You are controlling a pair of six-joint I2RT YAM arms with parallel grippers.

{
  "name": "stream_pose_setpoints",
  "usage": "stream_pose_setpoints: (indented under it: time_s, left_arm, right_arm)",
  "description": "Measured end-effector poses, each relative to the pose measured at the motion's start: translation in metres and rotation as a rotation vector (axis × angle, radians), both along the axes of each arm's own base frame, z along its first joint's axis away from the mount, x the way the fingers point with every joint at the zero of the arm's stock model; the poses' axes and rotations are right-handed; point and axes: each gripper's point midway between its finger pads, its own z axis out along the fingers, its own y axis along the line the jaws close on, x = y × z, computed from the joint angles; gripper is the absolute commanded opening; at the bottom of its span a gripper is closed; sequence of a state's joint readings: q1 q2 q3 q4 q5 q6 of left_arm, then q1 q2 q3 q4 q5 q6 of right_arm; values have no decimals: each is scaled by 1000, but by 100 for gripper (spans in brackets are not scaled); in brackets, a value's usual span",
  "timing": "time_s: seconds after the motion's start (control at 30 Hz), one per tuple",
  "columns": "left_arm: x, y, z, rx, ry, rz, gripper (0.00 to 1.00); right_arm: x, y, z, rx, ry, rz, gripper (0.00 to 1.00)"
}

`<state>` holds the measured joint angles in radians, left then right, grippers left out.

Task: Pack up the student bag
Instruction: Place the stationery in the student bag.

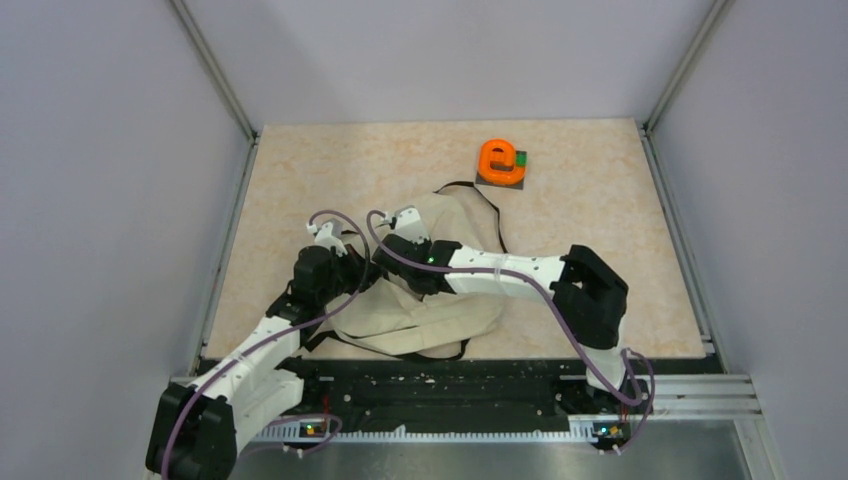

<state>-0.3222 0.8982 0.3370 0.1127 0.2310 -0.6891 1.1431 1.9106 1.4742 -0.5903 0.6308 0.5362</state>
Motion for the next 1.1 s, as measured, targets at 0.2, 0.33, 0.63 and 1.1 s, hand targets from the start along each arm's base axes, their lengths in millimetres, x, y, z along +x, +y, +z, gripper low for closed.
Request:
stream_pose_setpoints:
  time_s: [0.2, 0.33, 0.63, 1.1]
  left_arm:
    - [0, -1, 0, -2, 1, -4, 0]
    - [-1, -1, 0, -2, 1, -5, 0]
    - [-1, -1, 0, 1, -1, -6, 0]
    - [-1, 0, 1, 1, -3, -4, 0]
  right_arm:
    - [0, -13, -1, -52, -4, -31, 36]
    - [0, -12, 4, -53, -4, -33, 51]
    - [-3, -5, 6, -27, 17, 0, 55]
    - [-30, 21, 80, 314, 2, 209, 51]
